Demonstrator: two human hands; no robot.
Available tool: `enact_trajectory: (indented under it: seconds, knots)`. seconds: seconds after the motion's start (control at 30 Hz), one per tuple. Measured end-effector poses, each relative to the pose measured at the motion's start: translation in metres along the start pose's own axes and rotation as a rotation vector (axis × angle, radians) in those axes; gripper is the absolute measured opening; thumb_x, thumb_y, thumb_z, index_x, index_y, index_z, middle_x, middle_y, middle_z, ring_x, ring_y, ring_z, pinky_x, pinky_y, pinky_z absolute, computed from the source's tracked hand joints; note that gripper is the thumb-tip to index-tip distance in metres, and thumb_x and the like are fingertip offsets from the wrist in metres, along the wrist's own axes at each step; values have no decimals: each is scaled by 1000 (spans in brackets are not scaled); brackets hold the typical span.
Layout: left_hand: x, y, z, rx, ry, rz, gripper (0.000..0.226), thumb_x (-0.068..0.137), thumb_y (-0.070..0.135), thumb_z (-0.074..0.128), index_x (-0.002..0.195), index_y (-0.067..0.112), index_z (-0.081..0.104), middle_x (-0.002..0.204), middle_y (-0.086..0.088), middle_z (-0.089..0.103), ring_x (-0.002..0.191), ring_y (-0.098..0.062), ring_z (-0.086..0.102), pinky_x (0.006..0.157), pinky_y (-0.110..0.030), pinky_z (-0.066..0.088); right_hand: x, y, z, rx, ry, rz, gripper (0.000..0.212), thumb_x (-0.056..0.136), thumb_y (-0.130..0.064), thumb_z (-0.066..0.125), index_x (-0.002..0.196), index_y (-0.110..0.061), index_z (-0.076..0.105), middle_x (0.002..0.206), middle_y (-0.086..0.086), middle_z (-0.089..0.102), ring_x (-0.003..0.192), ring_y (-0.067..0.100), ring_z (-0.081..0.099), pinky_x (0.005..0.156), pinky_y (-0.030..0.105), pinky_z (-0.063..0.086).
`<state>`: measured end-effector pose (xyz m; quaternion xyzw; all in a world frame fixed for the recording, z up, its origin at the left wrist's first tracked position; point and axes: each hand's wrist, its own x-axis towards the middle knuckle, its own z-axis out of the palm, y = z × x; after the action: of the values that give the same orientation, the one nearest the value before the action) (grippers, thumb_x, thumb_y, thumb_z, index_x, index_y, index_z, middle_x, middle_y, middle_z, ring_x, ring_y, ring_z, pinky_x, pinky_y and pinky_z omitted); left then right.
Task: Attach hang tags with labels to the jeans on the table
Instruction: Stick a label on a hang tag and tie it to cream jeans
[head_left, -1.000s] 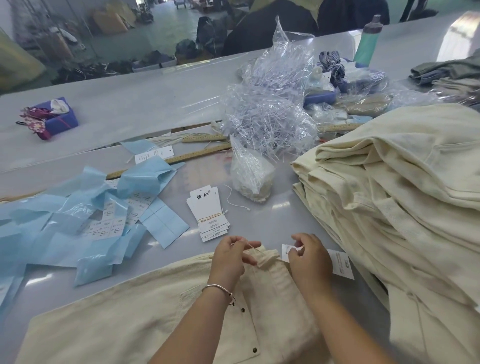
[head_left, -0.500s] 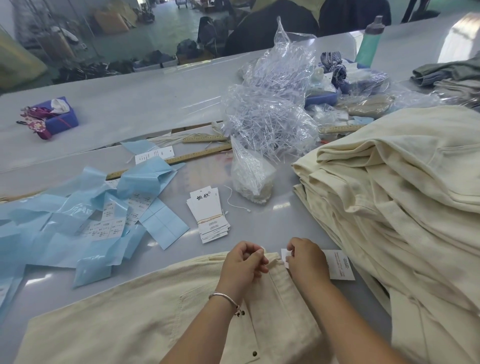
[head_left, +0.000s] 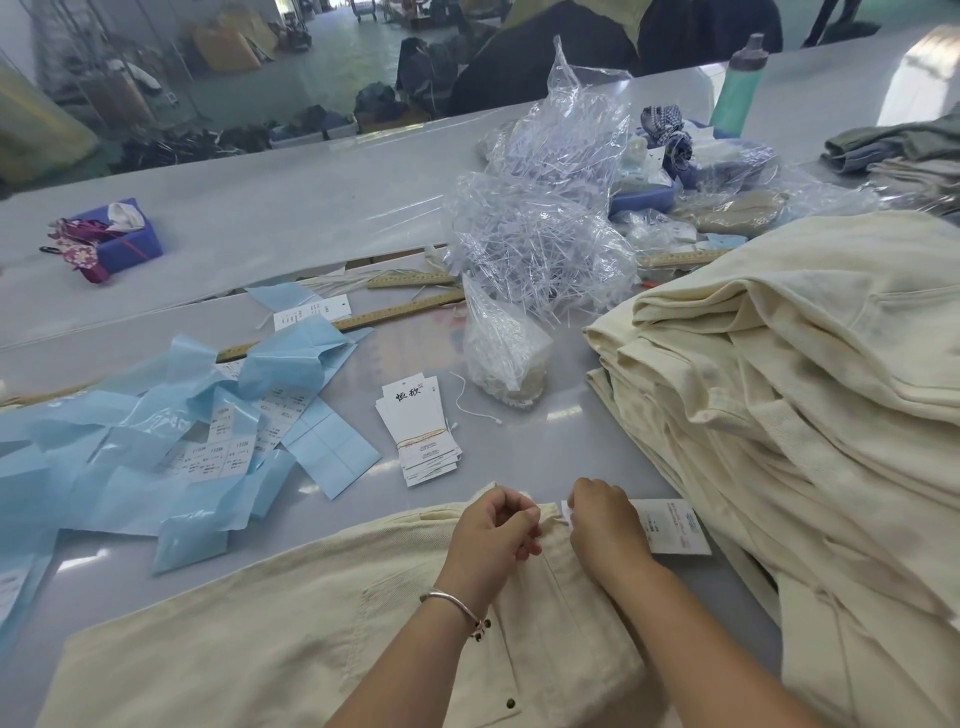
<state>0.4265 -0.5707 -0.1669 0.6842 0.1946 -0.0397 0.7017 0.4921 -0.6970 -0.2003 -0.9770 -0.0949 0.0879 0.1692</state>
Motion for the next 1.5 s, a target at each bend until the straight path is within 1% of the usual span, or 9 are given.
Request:
enact_trajectory:
  seconds: [0.17,0.27,0.47,0.63,0.7,0.83,1.17,1.33,1.5]
  knots:
    - [-4,2,0,28,29,73,11,89,-2,62,82,7,62,63,4,63,56,-6,58,55,-16,44,-28,-1,-6,862,131,-6,11,85,0,66,80,-10,67,77,-1,68,77,12,63,69,19,46]
    - [-6,5,-2,32,69,126,14,88,-2,63,79,9,65,63,2,63,56,-6,55,55,-16,43,-44,-11,-8,1332,86,98,8,82,2,70,82,-6,71,73,3,72,69,7,65,64,16,50]
    - [-7,12,-3,76,86,190,12,87,3,67,78,11,69,66,4,67,56,-2,54,55,-14,43,-44,-20,-17,1732,-72,189,11,76,-5,67,87,-1,67,75,9,71,70,12,66,62,19,50]
    - [-9,14,-4,83,57,198,6,87,6,68,81,5,69,63,9,68,54,0,54,53,-12,41,-43,-19,-21,1772,-97,183,14,75,-6,66,88,0,65,75,11,70,68,15,67,60,20,53]
    - [-9,14,-5,104,59,209,9,88,6,67,79,8,68,64,8,66,56,-2,54,55,-13,41,-44,-18,-21,1688,-91,155,7,80,0,66,87,-2,69,76,12,71,69,15,67,63,20,54]
    - [-9,14,-8,159,50,235,15,91,7,64,77,14,65,63,10,62,58,-4,53,57,-15,42,-46,-18,-22,1522,-75,49,17,84,0,67,88,-13,78,82,8,74,75,10,66,69,19,53]
    - [-5,24,-21,457,19,331,15,89,10,65,77,18,64,68,10,61,63,-4,53,66,-27,46,-44,-20,-30,1439,-24,18,13,77,1,75,81,-11,77,77,11,74,67,12,66,64,19,53]
    - [-3,31,-23,546,-60,376,5,89,12,67,84,12,66,71,8,62,64,-7,53,63,-19,42,-44,-17,-31,1424,-41,1,14,77,-2,75,80,-15,79,76,10,74,68,12,65,66,19,53]
    - [-2,35,-23,592,-65,407,12,87,14,67,77,18,64,66,12,59,60,-1,50,60,-14,38,-43,-16,-33,1419,-43,-21,13,79,0,73,79,-12,78,75,10,73,67,11,65,64,18,52]
